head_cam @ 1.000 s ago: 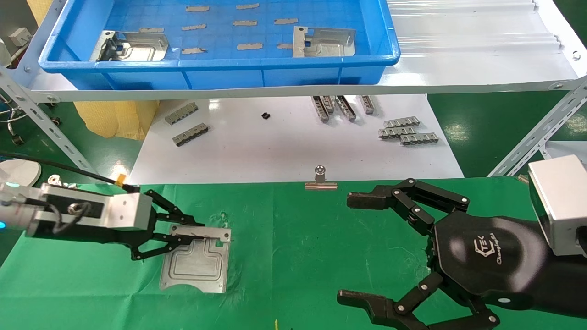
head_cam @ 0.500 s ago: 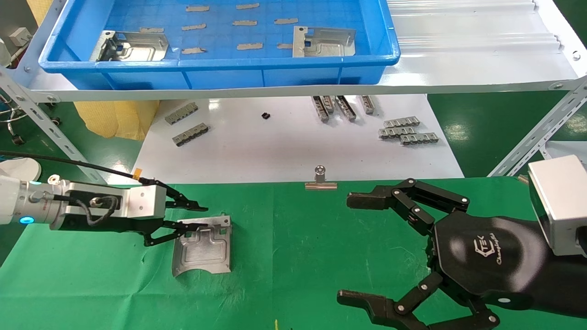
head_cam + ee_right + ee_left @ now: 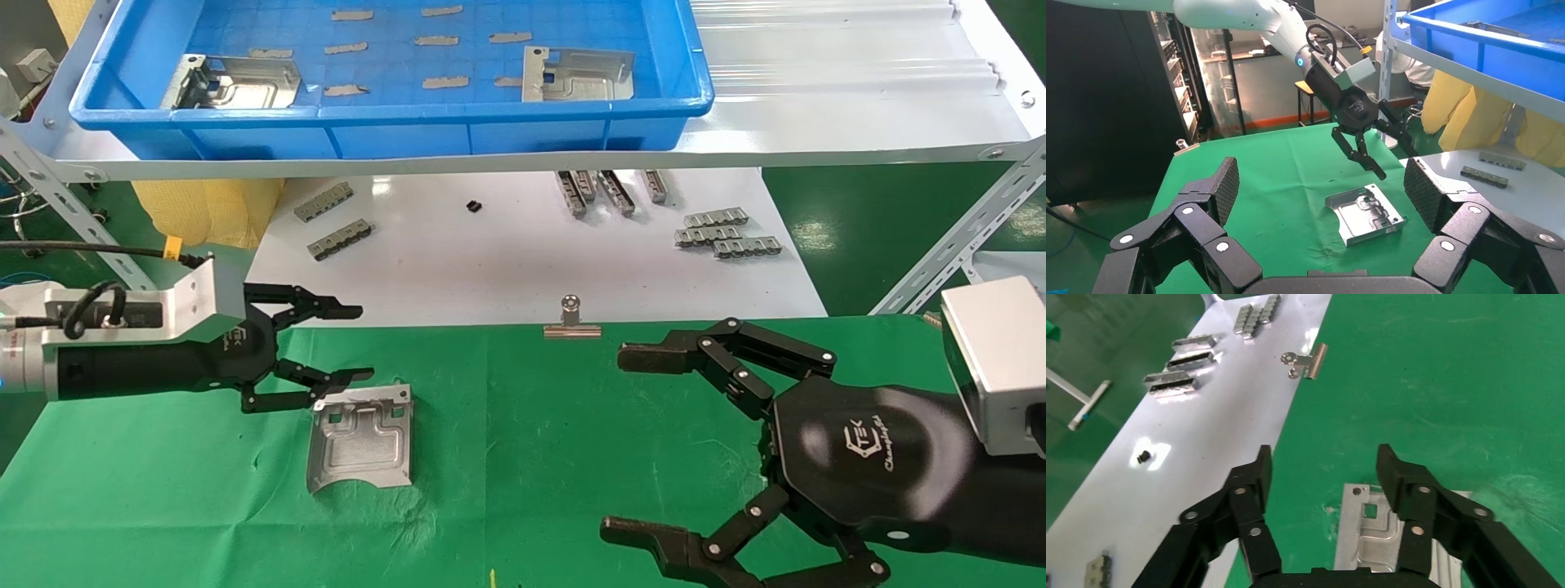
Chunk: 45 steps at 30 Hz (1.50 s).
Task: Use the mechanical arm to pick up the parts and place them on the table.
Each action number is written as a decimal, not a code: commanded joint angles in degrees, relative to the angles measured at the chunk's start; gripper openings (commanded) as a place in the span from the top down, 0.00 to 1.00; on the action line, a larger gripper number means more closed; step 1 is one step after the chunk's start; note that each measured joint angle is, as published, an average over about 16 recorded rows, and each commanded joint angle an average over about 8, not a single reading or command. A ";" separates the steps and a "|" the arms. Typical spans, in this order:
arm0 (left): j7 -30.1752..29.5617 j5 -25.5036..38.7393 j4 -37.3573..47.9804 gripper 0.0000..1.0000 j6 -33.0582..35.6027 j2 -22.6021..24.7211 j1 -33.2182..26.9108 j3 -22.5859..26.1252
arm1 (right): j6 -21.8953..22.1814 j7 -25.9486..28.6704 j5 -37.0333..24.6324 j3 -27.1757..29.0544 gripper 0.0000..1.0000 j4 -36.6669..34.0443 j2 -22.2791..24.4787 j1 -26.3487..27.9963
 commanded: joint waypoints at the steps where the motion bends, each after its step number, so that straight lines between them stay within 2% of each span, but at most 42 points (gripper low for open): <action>1: -1.40 -1.15 0.77 0.00 0.30 -0.27 0.33 -0.78 | 0.01 0.00 0.00 0.00 0.00 -0.01 0.00 -0.01; 11: -1.94 -1.22 -2.04 0.00 -0.04 -0.76 1.34 -1.09 | 0.00 0.00 0.01 0.00 0.00 -0.01 0.00 0.00; 45: -30.16 -16.08 -44.18 0.00 -3.05 -12.81 23.69 -15.90 | 0.00 -0.02 0.02 -0.02 0.00 -0.02 0.00 0.01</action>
